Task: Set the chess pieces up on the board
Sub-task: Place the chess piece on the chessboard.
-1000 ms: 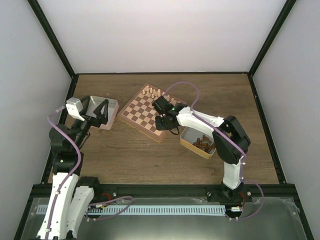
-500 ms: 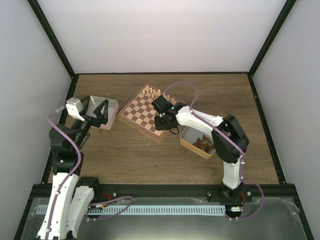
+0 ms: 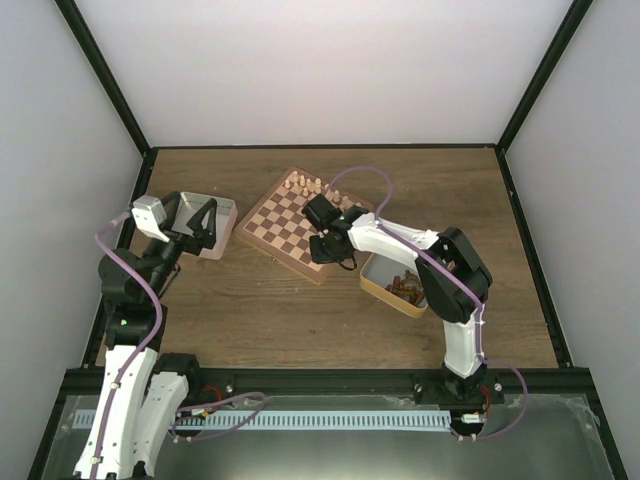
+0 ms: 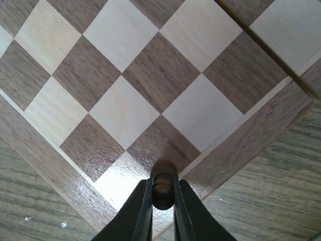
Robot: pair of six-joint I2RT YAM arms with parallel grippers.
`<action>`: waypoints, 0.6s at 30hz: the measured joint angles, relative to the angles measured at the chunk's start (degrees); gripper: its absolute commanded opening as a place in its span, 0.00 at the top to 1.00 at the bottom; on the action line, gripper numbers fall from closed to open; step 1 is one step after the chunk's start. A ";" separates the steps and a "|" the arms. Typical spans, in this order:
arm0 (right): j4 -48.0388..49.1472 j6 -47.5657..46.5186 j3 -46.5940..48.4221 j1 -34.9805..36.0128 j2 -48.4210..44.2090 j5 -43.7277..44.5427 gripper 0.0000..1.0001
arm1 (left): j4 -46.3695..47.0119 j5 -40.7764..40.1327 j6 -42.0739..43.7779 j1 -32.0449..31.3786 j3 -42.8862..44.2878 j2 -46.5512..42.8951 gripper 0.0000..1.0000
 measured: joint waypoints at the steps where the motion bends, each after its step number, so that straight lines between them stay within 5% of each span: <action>1: 0.00 0.00 0.00 0.00 0.02 0.31 0.88 | 0.00 0.00 0.00 0.00 0.00 0.00 0.00; 12: 0.98 -0.11 0.70 0.00 0.79 1.46 0.86 | -0.02 0.00 0.00 0.00 -0.26 0.00 0.00; 18: 0.55 -0.07 1.66 0.00 1.49 1.55 0.65 | 0.00 0.00 0.00 0.00 -0.26 0.00 0.00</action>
